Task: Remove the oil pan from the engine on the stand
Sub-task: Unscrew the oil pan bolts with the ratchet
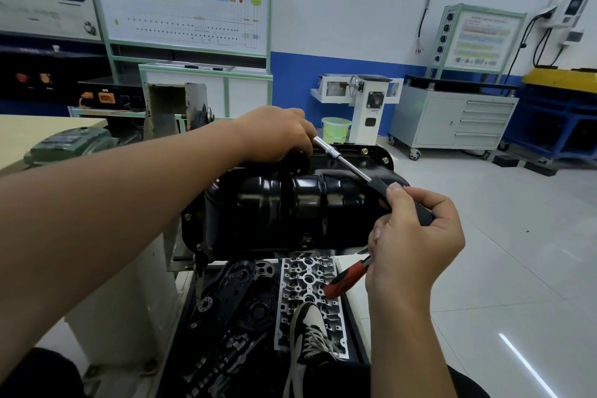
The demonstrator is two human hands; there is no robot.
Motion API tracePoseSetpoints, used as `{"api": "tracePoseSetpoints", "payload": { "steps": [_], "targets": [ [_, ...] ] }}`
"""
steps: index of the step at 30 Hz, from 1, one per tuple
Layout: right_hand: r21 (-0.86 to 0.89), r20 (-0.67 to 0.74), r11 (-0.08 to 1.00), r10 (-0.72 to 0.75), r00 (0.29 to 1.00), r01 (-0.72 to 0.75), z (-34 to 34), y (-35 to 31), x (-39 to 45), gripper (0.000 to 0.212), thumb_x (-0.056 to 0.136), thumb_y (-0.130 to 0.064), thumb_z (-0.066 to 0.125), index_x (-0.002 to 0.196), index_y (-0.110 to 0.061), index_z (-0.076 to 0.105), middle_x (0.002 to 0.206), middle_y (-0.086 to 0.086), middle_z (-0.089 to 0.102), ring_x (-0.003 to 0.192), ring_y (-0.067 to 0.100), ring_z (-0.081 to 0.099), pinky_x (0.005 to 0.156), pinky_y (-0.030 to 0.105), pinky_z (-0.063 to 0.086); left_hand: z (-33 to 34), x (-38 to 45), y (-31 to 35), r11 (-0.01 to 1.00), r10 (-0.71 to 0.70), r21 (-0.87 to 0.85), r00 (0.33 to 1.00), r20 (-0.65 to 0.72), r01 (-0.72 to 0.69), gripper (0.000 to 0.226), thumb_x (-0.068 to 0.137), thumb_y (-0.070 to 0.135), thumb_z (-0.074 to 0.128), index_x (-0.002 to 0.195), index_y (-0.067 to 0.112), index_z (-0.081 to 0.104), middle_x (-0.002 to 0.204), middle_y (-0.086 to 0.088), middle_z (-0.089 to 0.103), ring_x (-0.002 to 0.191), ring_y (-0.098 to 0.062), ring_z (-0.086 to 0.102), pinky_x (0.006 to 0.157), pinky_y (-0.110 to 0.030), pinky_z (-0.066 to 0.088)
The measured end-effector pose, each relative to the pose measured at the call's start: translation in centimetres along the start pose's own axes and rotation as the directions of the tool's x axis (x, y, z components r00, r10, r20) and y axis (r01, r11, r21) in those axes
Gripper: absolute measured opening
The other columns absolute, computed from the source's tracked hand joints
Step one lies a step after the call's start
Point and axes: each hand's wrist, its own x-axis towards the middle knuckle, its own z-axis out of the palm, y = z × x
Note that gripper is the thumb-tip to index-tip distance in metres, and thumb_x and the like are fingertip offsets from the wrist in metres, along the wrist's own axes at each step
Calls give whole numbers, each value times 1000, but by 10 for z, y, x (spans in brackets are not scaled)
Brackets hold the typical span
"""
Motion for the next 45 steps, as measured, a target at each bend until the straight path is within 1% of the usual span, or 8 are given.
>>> {"api": "tracePoseSetpoints", "payload": {
  "steps": [6,10,15,18,21,27,39,45],
  "targets": [
    [-1,-5,1000,0,1000,0,1,-1,0,18,83,-16,76,72,-26,65,58,8,50,45,22,41,45,27,36,14,-1,-4,982,-99,-170,991,-92,82,18,100,28,64,114,22,74,128,9,64,121,-19,53,81,-42,54],
    [-5,-10,1000,6,1000,-6,1,-1,0,17,82,-17,76,72,-26,65,58,6,52,44,22,41,45,27,37,21,-3,-6,885,-198,-445,975,-100,134,15,97,20,69,107,25,79,128,9,67,116,-18,55,95,-44,49],
    [-13,-15,1000,10,1000,-10,2,-2,0,15,80,-20,76,71,-26,65,61,9,53,45,22,42,46,27,38,29,-1,-10,820,-302,-532,949,-85,213,8,92,21,76,99,25,78,118,5,68,111,-18,61,99,-49,49],
    [-7,-19,1000,18,1000,-19,1,-2,0,16,80,-19,76,71,-26,65,59,7,53,44,22,42,46,27,37,31,-5,-11,728,-351,-653,931,-95,208,21,89,14,79,108,23,77,120,5,69,113,-19,63,105,-40,49],
    [-1,-24,1000,24,999,-24,2,-2,0,17,80,-18,76,71,-26,65,59,5,53,43,22,41,44,27,36,29,-2,-10,781,-266,-600,961,-69,173,36,96,5,69,127,23,74,135,4,66,126,-18,59,108,-28,40],
    [7,-27,999,35,999,-35,1,-1,0,16,81,-18,77,71,-26,66,59,6,52,44,21,40,45,27,37,28,3,-7,838,-219,-532,968,-123,122,23,96,1,67,108,14,82,130,0,71,118,-25,65,101,-37,48],
    [52,-41,996,73,996,-71,-3,-1,4,16,85,-7,75,77,-14,63,54,5,50,39,20,36,41,24,33,29,4,-9,725,-285,-645,958,38,241,24,100,7,64,108,23,80,93,21,66,100,-10,61,92,-24,40],
    [82,-55,992,98,994,-93,-1,-3,2,17,85,-5,75,77,-14,62,54,1,52,38,18,36,41,23,32,27,2,-7,705,-311,-670,950,-1,230,19,97,7,67,105,18,79,101,8,70,107,-16,64,103,-38,48]
  ]
}}
